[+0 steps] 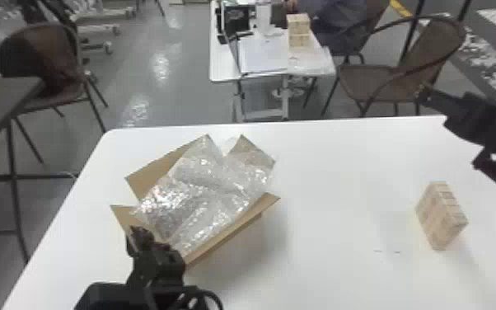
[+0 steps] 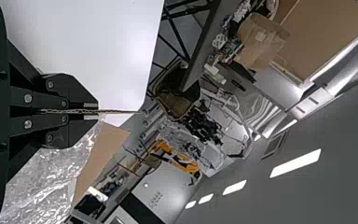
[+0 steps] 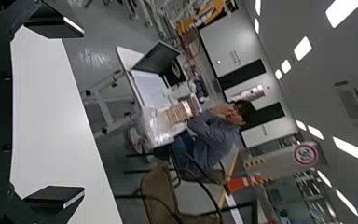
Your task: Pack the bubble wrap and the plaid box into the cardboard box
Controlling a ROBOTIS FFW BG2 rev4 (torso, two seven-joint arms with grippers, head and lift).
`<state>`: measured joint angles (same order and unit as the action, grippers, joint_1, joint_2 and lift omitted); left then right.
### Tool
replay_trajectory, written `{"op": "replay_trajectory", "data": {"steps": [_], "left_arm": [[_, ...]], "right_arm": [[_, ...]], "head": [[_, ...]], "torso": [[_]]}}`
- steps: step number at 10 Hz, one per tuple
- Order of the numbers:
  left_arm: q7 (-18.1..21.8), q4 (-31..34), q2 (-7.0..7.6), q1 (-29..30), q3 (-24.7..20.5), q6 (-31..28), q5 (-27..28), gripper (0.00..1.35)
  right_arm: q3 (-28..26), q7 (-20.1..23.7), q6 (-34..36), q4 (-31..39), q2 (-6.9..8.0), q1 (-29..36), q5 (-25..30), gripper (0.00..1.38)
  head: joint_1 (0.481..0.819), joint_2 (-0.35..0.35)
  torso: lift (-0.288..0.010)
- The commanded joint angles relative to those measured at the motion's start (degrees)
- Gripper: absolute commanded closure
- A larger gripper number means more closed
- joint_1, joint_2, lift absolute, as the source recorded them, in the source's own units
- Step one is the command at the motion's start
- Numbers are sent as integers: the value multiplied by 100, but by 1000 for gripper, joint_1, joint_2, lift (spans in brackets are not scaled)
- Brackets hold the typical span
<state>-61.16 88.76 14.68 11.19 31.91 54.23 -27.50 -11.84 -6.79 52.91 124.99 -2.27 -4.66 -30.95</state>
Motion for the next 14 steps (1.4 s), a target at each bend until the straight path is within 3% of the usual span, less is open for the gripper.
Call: {"op": "replay_trajectory", "data": {"steps": [1,3,6,9,10,12,14], "left_arm": [[-1,9,-27,50,-45,52,7,1220],[8,53,-97,199,-212,105,69,1219],[-19,89,-97,313,-300,237,87,1219],[-19,89,-97,305,-300,237,95,1220],[-19,89,-124,305,-317,237,95,1220],[-19,89,-141,305,-326,237,95,1220],[-19,89,-159,296,-326,237,95,1220]], "right_arm": [[-37,-86,-975,693,165,1318,863,108],[33,-77,-1828,930,232,2557,1733,108],[297,-77,-3972,-168,232,3428,2155,114],[209,-24,-4456,-1029,232,3252,2076,116],[121,134,-4473,-1337,232,3085,1970,116],[-108,872,-4482,-1996,232,2681,1900,116],[-125,1136,-4482,-2269,227,2452,1962,116]], "head": [[695,50],[695,3],[695,-29],[695,-34],[695,-40],[695,-42],[695,-38]], "torso": [[-102],[-102],[-102],[-101],[-101],[-101],[-101]]}}
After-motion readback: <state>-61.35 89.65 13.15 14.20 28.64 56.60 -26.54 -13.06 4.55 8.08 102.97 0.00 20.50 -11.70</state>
